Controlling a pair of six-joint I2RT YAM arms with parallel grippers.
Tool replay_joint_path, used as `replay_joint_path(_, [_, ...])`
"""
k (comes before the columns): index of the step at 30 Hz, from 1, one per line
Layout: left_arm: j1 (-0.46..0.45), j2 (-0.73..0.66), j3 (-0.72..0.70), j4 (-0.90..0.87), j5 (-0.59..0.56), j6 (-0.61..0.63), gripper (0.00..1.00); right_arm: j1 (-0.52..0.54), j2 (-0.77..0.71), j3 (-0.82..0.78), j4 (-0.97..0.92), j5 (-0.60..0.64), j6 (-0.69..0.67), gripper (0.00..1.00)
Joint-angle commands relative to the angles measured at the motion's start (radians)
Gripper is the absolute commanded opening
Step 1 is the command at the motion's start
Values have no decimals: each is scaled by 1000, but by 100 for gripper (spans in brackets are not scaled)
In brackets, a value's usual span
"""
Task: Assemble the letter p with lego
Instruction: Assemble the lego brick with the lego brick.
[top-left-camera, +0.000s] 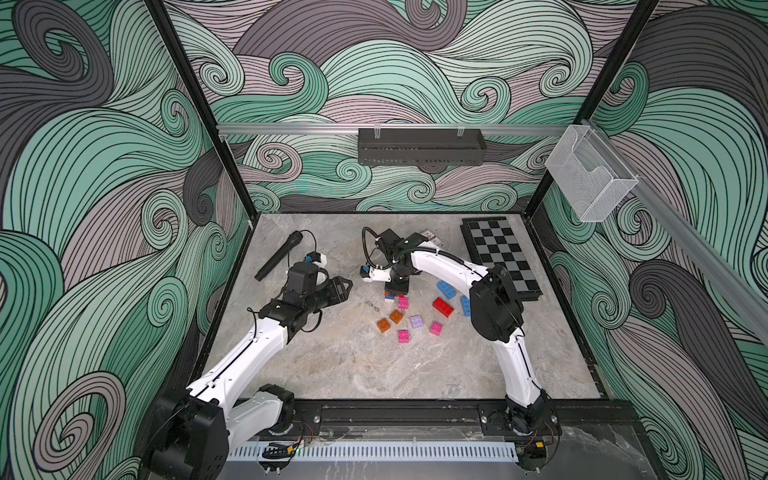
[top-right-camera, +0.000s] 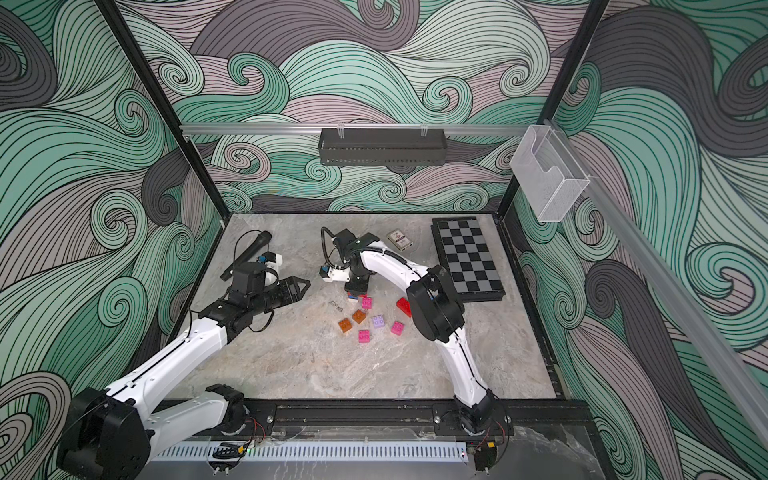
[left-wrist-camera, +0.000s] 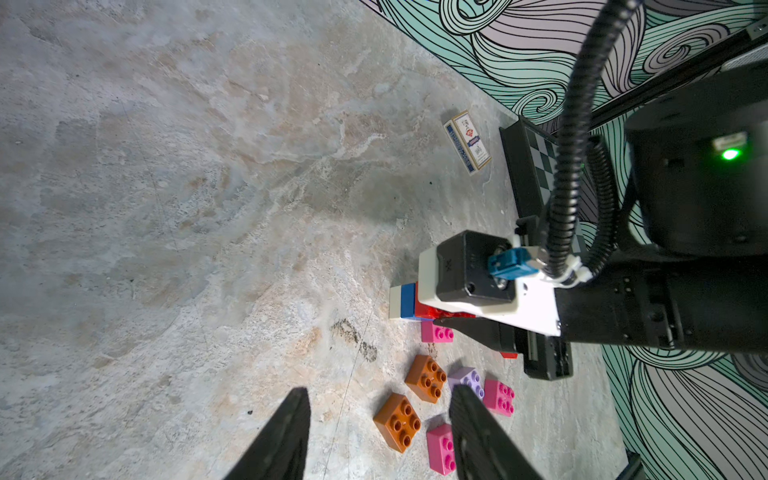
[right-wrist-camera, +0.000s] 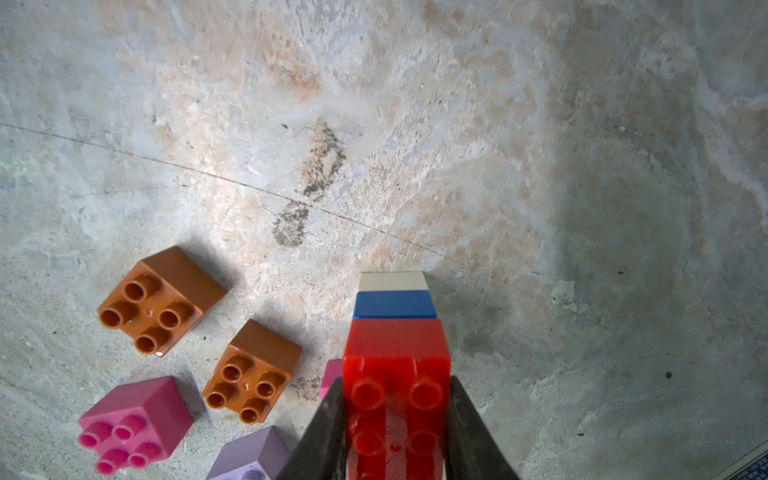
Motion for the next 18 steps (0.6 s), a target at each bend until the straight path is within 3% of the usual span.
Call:
replay_joint_path(1, [12, 13, 3, 17, 16, -7, 55, 3, 79, -16, -34, 6, -13, 22])
replay_joint_path(18, [17, 5, 0, 8, 7, -1, 55, -6, 70, -27, -34, 24, -19, 21])
